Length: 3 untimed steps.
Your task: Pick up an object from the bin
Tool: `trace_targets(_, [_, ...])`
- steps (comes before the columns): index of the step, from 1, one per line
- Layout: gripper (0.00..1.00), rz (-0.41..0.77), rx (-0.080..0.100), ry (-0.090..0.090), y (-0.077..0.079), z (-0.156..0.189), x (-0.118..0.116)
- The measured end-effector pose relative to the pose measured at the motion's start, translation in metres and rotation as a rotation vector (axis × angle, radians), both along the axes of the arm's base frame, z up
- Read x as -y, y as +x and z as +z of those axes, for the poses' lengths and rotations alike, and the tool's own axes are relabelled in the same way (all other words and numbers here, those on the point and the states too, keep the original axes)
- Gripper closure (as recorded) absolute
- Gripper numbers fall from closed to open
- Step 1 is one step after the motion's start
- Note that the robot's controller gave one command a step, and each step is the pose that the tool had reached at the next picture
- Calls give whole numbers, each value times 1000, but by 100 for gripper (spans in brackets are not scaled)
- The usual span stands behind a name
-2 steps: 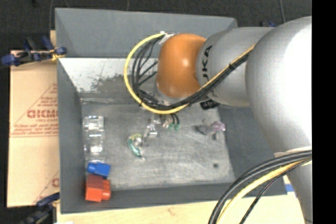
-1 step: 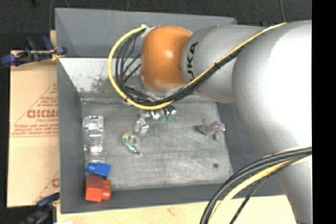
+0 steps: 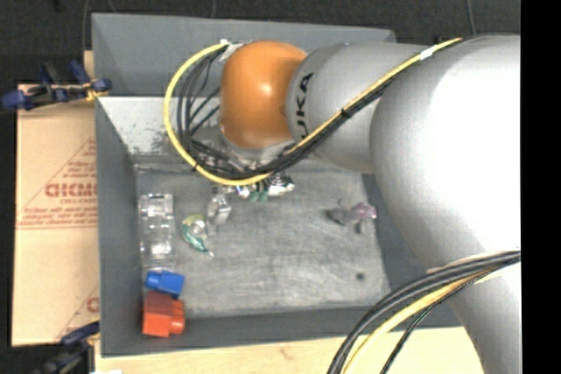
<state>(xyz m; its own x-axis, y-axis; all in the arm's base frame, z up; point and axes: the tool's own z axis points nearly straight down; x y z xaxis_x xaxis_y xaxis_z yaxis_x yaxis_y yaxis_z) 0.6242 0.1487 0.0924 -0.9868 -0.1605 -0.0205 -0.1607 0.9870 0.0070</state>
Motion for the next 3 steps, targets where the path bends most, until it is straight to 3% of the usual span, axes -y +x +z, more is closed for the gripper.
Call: trace_targets(3, [0, -51, 0, 2, 6, -1, -14])
